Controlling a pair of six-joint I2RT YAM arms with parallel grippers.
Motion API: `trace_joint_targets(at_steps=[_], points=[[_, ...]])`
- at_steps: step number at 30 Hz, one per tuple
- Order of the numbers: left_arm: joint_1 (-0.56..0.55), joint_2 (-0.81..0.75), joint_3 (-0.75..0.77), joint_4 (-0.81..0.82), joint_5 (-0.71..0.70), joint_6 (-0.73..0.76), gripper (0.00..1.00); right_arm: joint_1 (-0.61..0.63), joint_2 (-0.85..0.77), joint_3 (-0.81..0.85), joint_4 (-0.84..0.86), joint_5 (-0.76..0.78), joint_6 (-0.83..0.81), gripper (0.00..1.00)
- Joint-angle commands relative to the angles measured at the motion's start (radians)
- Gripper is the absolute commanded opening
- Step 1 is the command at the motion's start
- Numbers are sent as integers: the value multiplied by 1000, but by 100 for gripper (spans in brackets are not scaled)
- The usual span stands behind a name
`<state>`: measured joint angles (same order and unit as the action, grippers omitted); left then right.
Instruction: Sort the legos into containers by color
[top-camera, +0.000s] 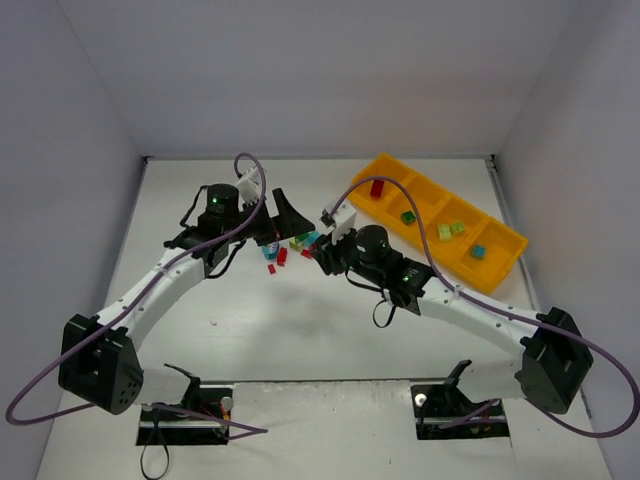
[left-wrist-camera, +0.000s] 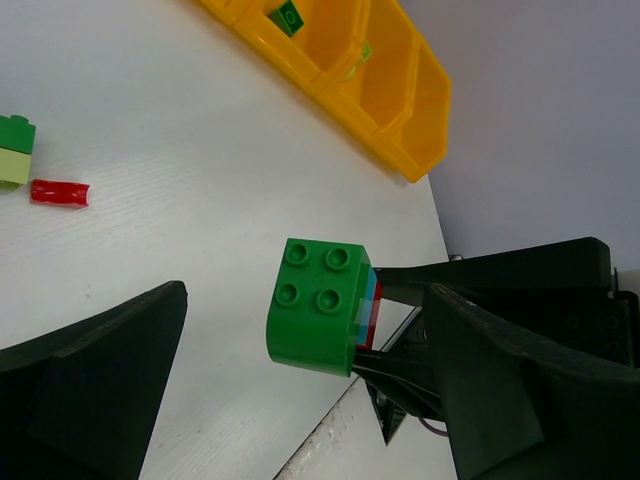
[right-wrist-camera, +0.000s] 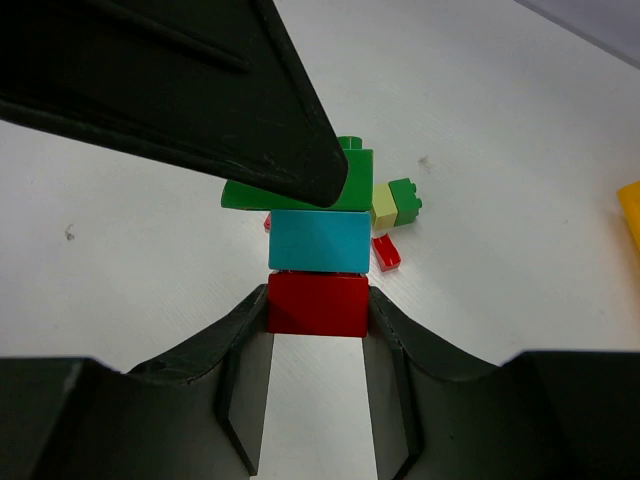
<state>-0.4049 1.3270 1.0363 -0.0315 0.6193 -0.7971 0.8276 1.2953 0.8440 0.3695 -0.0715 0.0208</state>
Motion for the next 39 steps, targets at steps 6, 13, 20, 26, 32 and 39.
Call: trace_joint_targets(at_steps=[6,13,20,26,32,39], points=[[-11,-2,53,64,-4,15,81,8,-50,3,54,-17,4,0],[-20,23,56,91,54,6,63,7,-41,12,54,-24,-2,0],[-25,26,62,84,69,9,63,7,-48,6,57,-27,10,0],[-31,28,54,85,72,9,55,7,-57,-5,57,-25,18,0],[-32,46,54,91,100,6,46,7,-47,4,55,-27,11,0],[-32,61,59,84,119,15,45,8,-41,3,74,-22,14,0]])
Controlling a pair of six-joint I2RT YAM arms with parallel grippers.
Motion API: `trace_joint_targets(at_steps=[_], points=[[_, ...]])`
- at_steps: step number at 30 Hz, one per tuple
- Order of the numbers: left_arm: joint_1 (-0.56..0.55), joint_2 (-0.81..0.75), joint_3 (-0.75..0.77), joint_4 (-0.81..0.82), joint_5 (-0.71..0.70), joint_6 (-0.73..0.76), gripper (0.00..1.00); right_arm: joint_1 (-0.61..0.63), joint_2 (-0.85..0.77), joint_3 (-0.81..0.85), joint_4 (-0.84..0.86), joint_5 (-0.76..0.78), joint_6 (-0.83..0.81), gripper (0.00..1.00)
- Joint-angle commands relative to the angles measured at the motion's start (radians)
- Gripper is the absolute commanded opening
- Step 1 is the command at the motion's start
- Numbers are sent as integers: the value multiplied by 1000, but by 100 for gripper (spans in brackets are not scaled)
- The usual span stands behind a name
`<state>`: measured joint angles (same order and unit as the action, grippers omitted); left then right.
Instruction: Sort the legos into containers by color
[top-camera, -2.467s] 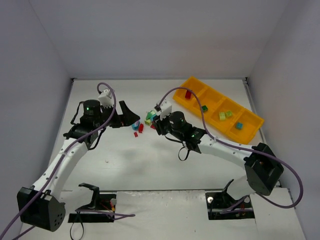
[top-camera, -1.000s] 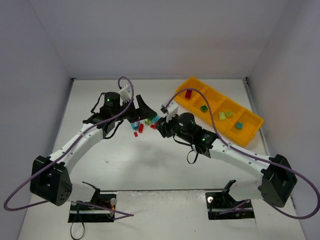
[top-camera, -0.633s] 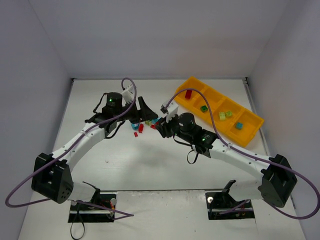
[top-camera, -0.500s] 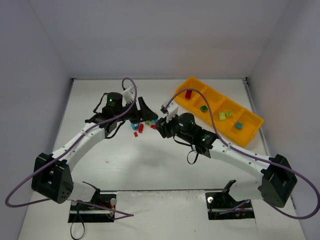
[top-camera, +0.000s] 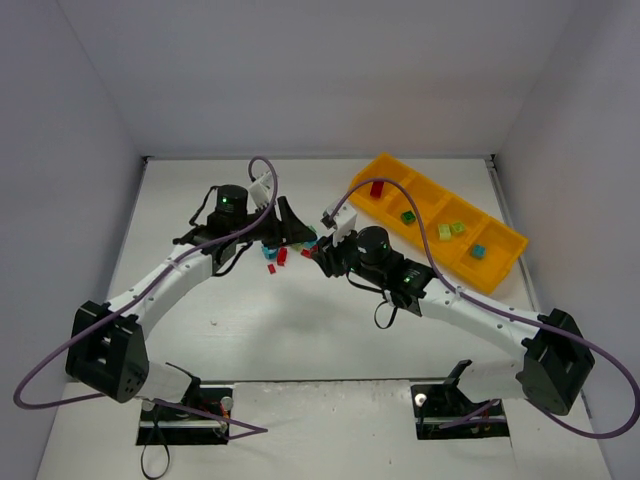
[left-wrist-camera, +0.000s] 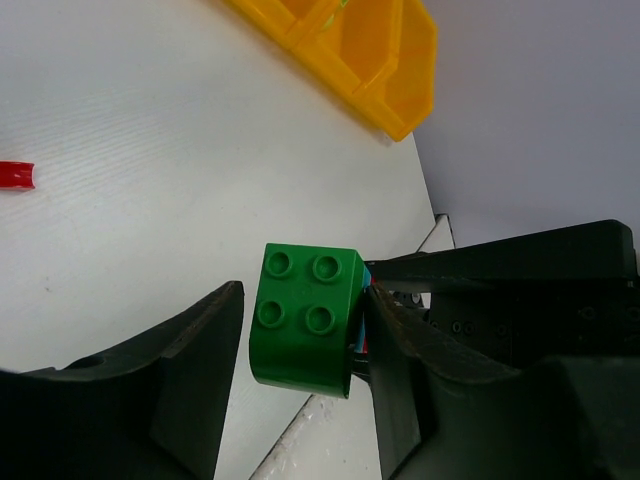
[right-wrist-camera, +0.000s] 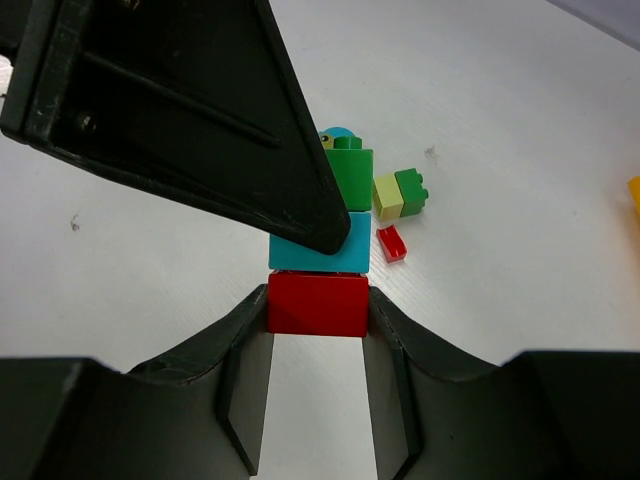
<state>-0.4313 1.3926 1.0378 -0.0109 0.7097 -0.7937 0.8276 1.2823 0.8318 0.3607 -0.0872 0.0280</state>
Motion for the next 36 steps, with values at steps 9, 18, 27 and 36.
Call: trace_joint_targets(at_steps=[9,18,27,36], points=[[-6,-3,36,115,68,1,23,8,-28,9,83,-13,15,0],[-3,-35,21,146,68,4,0,7,-46,-49,86,1,29,0],[3,-44,28,144,74,1,0,2,-98,-106,50,56,29,0],[5,-96,-13,60,-7,53,0,-289,-193,-95,-173,375,205,0]])
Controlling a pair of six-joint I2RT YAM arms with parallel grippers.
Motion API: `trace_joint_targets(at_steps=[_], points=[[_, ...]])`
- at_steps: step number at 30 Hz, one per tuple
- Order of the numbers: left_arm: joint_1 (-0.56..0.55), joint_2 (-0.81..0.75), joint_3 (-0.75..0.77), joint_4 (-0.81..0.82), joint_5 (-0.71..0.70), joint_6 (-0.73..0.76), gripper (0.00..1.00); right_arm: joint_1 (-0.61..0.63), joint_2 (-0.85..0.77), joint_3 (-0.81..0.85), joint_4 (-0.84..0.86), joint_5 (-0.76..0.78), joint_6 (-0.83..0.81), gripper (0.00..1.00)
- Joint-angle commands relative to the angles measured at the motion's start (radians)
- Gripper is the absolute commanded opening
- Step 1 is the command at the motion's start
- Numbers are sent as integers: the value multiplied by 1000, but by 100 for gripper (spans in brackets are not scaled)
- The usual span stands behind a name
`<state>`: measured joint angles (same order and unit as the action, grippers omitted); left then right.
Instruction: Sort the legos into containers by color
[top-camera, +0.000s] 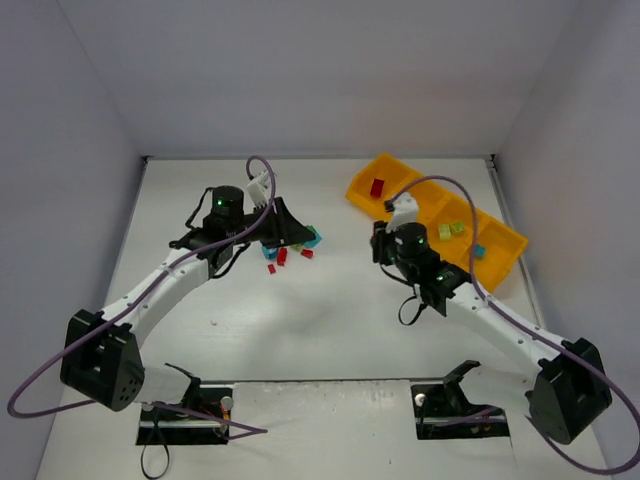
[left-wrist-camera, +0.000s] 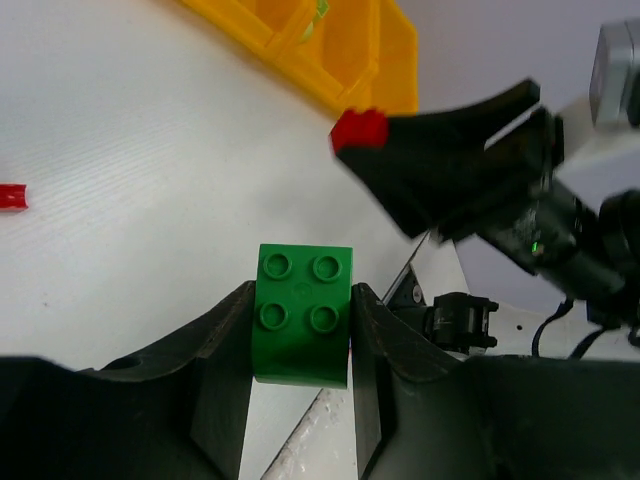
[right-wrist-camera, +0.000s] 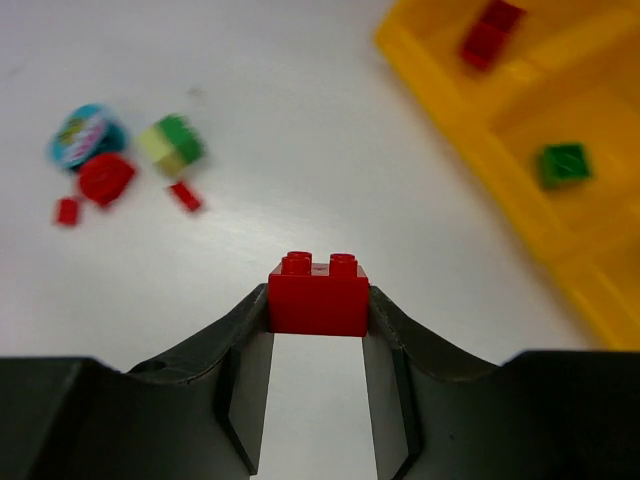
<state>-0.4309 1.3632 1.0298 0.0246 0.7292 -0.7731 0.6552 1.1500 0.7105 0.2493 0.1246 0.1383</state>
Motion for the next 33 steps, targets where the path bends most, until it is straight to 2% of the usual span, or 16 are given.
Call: trace_joint_targets(at_steps=[1,2,5,8,12,19,27,30,33], points=[[3,-75,-5,23,-30,34,0,-162,-70,24,-77,167,106,0],[3,-87,-16,20,-33,37,0,-255,-79,26,-99,162,121,0],[4,-107,-27,2,-42,46,0,-401,-84,43,-128,136,130,0],[4,-121,-27,-23,-50,73,0,-485,-55,79,-148,127,147,0],[6,-134,-36,-72,-56,87,0,-542,75,180,-150,21,182,0],[6,-168,-56,-97,-68,97,0,-542,306,413,-125,-170,107,0],[6,-185,-70,-120,-67,95,0,-516,577,677,-90,-276,-11,0],[7,-187,-70,-123,-66,93,0,-494,661,773,-82,-302,-81,2],[7,-187,-66,-130,-63,98,0,-476,741,857,-79,-338,-129,7]])
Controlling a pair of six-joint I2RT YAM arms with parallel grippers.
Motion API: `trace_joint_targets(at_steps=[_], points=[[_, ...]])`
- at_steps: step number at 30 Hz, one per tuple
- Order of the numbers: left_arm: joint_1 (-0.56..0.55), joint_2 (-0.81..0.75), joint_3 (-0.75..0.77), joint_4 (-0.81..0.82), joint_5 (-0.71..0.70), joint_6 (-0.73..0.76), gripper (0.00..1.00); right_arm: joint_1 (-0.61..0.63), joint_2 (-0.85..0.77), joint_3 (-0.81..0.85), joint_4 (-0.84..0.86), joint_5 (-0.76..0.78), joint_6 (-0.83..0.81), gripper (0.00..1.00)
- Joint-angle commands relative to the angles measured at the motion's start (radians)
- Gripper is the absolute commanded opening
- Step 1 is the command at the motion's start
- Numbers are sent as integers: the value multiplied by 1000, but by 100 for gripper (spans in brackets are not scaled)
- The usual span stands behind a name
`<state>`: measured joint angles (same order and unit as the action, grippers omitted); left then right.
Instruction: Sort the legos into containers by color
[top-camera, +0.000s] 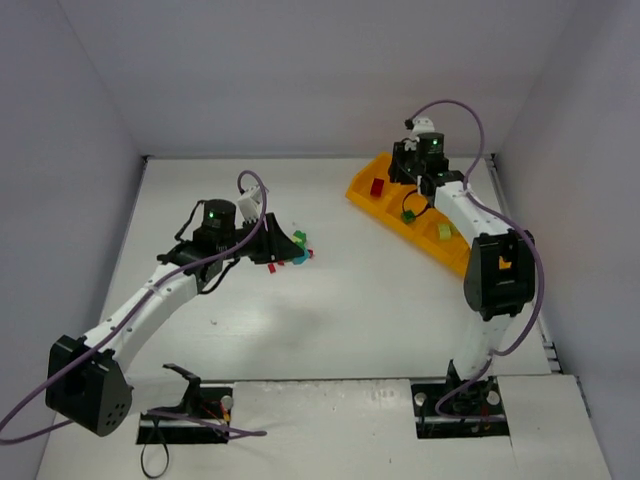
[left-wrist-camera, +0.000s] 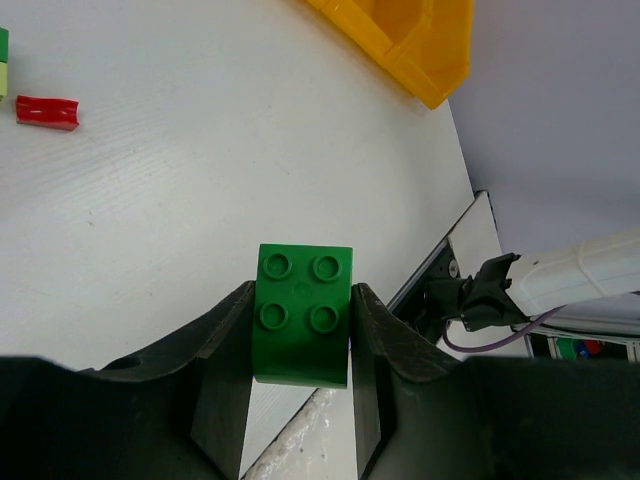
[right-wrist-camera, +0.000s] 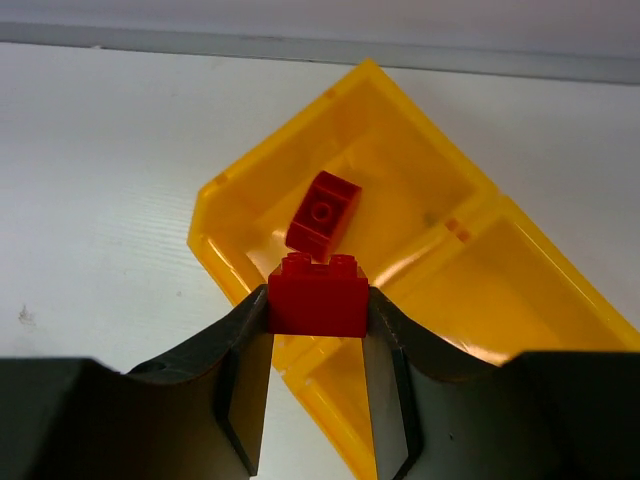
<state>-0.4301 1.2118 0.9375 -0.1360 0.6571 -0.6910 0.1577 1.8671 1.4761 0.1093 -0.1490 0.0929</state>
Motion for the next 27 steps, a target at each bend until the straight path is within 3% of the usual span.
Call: trace_joint_targets(at_steps=[1,7,10,16,21,27], points=[[7,-35,30,21,7,18,0,22,61,110,62,-75,-84,9],[5,-35,32,7,4,19,0,37,168,211,70,-95,-166,23],[5,-35,30,4,4,19,0,39,191,230,70,-93,-182,43],[7,-43,30,1,-2,16,0,37,187,219,70,-93,-205,62],[7,-41,34,4,-4,12,0,39,130,202,72,-101,-214,64],[7,-28,76,7,-5,10,0,86,-89,32,122,-167,-236,55]])
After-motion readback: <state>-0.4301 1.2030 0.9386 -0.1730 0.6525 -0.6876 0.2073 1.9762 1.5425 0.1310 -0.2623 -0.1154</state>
